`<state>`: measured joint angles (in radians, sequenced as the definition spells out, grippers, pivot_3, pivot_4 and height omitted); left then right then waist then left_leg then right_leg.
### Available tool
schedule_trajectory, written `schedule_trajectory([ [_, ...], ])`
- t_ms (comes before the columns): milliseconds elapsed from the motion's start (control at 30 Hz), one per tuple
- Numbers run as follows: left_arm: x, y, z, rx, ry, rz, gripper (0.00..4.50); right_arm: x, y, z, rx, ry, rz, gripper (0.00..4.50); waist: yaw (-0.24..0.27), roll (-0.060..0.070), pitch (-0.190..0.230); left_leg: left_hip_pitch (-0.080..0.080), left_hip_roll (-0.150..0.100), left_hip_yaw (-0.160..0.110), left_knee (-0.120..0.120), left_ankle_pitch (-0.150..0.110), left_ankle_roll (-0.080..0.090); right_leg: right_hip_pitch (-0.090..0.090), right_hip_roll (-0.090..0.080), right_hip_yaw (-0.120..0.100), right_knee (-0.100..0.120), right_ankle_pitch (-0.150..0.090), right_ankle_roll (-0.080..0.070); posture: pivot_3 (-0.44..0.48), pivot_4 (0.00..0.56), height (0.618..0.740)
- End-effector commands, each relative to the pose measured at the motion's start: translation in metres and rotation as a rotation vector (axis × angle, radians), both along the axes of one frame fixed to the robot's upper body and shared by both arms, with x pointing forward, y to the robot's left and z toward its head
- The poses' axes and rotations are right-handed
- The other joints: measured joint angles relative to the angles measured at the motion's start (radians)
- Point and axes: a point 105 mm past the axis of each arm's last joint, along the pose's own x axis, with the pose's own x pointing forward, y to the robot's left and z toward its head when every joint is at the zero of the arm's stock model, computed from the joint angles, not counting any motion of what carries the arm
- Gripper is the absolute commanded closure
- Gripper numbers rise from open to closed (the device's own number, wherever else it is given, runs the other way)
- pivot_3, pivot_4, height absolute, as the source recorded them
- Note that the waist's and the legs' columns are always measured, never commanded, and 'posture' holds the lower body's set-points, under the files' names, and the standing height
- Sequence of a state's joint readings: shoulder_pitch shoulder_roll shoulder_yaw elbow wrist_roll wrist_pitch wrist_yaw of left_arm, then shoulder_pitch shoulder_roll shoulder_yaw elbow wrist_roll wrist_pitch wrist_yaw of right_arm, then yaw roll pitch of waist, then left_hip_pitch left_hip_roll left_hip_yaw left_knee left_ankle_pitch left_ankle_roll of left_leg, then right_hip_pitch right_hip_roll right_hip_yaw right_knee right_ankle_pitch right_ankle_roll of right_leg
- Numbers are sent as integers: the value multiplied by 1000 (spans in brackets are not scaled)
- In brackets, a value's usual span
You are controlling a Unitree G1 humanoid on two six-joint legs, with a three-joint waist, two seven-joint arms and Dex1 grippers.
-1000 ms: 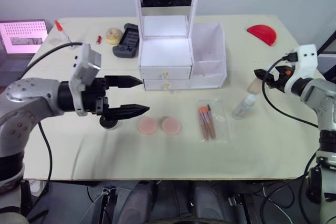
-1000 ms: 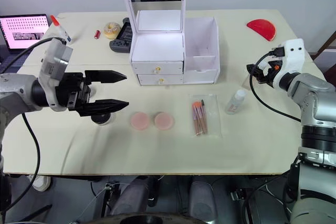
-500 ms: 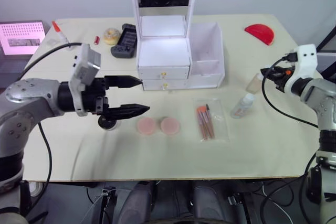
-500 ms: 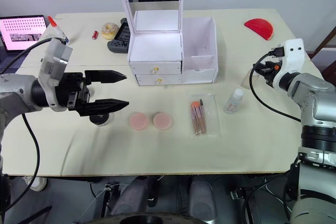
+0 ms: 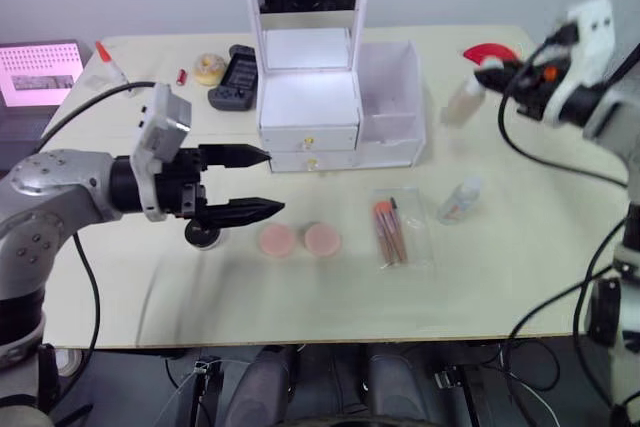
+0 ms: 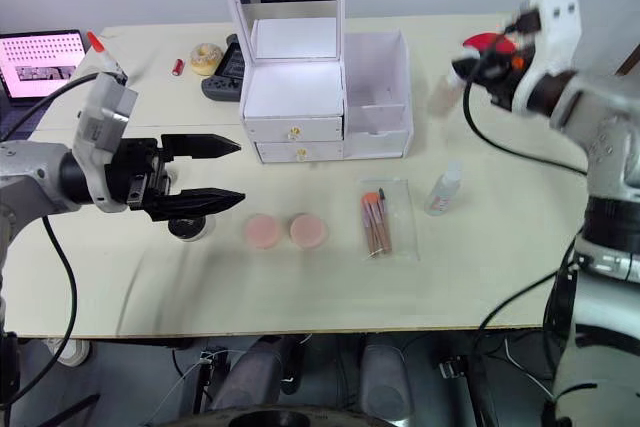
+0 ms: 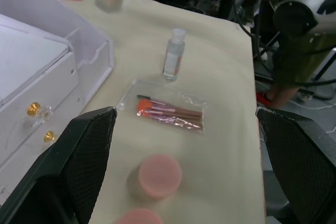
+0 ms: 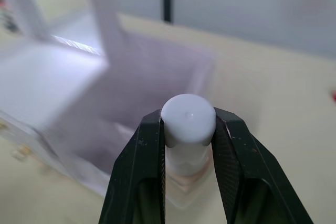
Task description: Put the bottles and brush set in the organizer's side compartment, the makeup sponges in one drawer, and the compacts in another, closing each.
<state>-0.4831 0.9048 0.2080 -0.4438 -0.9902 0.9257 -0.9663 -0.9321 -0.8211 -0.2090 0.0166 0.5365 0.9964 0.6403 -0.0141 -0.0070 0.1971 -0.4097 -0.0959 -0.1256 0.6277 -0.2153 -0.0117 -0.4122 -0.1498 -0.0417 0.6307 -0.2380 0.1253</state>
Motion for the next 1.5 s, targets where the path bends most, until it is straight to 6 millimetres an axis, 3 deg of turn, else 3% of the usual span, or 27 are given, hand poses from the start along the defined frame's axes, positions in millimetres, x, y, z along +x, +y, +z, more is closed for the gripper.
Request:
schedule_trajectory([
  [33, 0, 0, 7, 3, -40, 3, 0, -3, 14, 17, 19, -23, 47, 3778, 3, -1, 0, 0, 0, 0, 0, 0, 0, 0, 0, 0, 0, 0, 0, 0, 150, 737],
  [167, 0, -1, 7, 0, -43, 7, 0, 4, 31, 19, 26, -7, 75, 3778, 2, -1, 0, 0, -1, 1, 1, 0, 0, 0, -1, 1, 0, 0, 0, 0, 150, 737],
  [467, 1, 2, 5, 0, -39, 31, 0, 21, 46, -10, -5, 62, 52, 3778, 0, -1, 0, 0, -1, 2, 0, 0, 0, -1, 0, 2, 0, 0, 1, 0, 150, 737],
  [1200, 1, 3, 6, -10, -48, 45, 0, 45, 44, -88, -129, 129, 28, 3778, -2, -3, -1, 3, 0, 5, 3, 0, 0, 2, 1, 4, 1, 4, 1, 0, 150, 737],
  [1367, 1, 4, 6, -8, -49, 48, 0, 52, 41, -98, -117, 135, 10, 3778, -1, -5, -3, 4, 2, 5, 3, 1, -1, 3, 2, 4, 1, 4, 0, 0, 150, 737],
  [1500, 0, 5, 6, -5, -49, 51, 0, 54, 39, -83, -82, 99, -6, 3778, 2, -6, -3, 4, 2, 5, 3, 1, -1, 3, 2, 4, 1, 4, 0, 0, 150, 737],
])
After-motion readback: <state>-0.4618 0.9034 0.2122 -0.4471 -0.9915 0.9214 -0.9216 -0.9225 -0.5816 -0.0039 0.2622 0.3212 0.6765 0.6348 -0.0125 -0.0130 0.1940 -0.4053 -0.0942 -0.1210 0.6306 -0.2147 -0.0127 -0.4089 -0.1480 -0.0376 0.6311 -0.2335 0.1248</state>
